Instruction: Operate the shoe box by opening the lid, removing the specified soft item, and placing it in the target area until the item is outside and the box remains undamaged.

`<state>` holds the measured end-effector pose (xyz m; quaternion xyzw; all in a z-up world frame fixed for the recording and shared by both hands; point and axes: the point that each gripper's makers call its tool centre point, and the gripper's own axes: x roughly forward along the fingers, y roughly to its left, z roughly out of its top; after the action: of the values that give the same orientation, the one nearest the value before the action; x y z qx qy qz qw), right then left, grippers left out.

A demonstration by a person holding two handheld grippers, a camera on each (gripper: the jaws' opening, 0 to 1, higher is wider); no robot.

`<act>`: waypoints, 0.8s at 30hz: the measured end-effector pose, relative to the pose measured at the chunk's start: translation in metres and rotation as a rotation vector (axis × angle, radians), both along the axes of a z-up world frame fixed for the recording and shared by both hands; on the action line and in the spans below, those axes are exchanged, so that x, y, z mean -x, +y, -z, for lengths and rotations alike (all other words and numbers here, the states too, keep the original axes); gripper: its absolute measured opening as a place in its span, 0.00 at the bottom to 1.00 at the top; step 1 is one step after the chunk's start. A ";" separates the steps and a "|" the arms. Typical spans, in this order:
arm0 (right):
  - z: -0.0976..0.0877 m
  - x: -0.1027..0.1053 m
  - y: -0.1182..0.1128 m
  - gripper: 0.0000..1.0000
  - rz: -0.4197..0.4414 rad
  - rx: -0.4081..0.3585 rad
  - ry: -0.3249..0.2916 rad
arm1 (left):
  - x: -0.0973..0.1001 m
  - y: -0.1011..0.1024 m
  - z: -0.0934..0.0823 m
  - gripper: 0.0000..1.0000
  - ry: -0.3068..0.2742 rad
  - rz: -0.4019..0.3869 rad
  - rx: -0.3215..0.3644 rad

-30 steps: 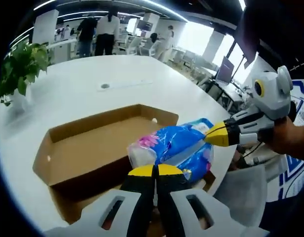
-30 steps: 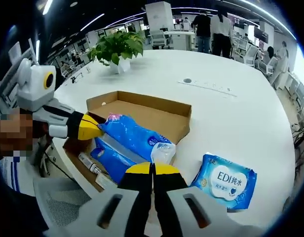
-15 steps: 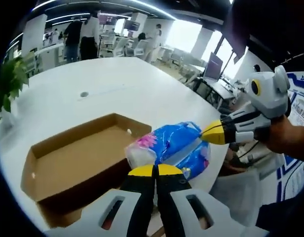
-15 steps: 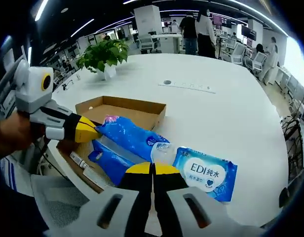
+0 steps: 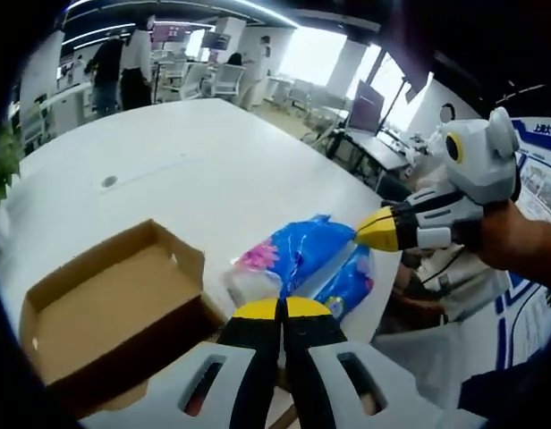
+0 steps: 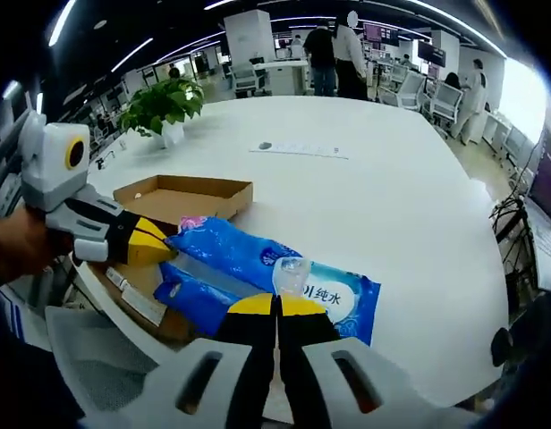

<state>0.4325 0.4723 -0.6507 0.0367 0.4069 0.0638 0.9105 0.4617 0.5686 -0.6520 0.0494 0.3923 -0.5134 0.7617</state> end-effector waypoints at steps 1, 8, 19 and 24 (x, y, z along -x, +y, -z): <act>0.000 0.001 -0.004 0.00 0.004 -0.001 0.000 | 0.001 -0.004 0.000 0.00 0.002 0.005 -0.001; 0.005 0.009 -0.038 0.00 0.034 0.005 0.009 | 0.007 -0.038 0.004 0.00 0.008 0.040 -0.005; 0.016 0.022 -0.089 0.00 0.084 0.007 0.027 | 0.022 -0.089 0.018 0.00 0.028 0.091 -0.008; 0.023 0.025 -0.107 0.00 0.094 0.005 0.038 | 0.024 -0.108 0.025 0.00 0.029 0.101 -0.013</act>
<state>0.4077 0.3649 -0.6739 0.0547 0.4222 0.0191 0.9047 0.4380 0.4606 -0.6766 0.0668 0.4036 -0.5491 0.7288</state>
